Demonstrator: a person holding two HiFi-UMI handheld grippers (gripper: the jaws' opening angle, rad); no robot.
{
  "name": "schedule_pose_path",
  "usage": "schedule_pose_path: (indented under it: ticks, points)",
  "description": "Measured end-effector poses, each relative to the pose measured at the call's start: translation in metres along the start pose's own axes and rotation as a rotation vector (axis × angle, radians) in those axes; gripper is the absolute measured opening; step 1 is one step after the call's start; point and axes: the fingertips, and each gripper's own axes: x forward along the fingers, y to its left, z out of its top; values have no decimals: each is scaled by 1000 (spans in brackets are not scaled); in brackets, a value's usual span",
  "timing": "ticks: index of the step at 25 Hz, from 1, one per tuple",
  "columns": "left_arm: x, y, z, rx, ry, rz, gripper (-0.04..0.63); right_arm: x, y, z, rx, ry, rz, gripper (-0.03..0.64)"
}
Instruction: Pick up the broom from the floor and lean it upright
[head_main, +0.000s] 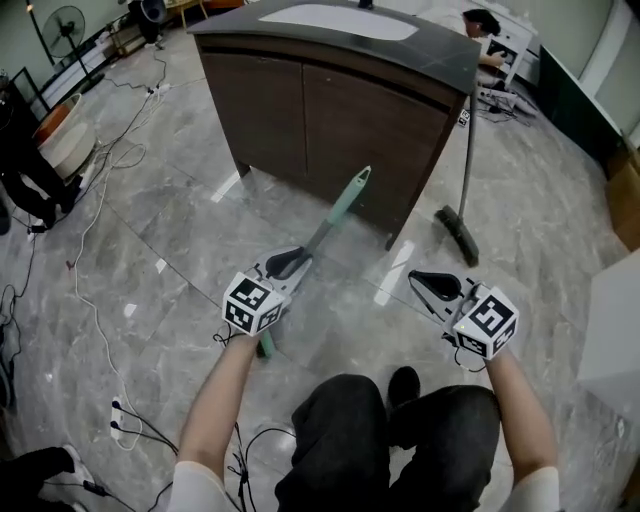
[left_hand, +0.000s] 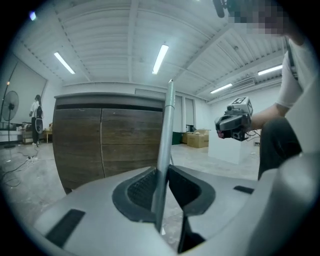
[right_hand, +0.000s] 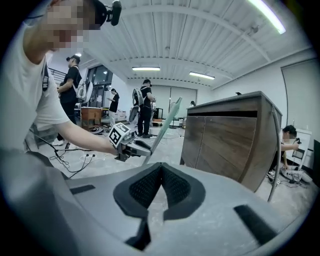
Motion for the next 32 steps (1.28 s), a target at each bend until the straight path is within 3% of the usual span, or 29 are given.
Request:
schedule_pose_path:
  ticks: [10, 22, 32]
  points:
    - [49, 15, 29, -50, -33, 89, 72, -15, -36, 4, -27, -12, 7, 0]
    - [123, 27, 55, -62, -8, 125, 72, -23, -108, 8, -40, -51, 52, 0]
    - [183, 45, 64, -77, 29, 148, 72, 5, -156, -1, -27, -75, 116, 0]
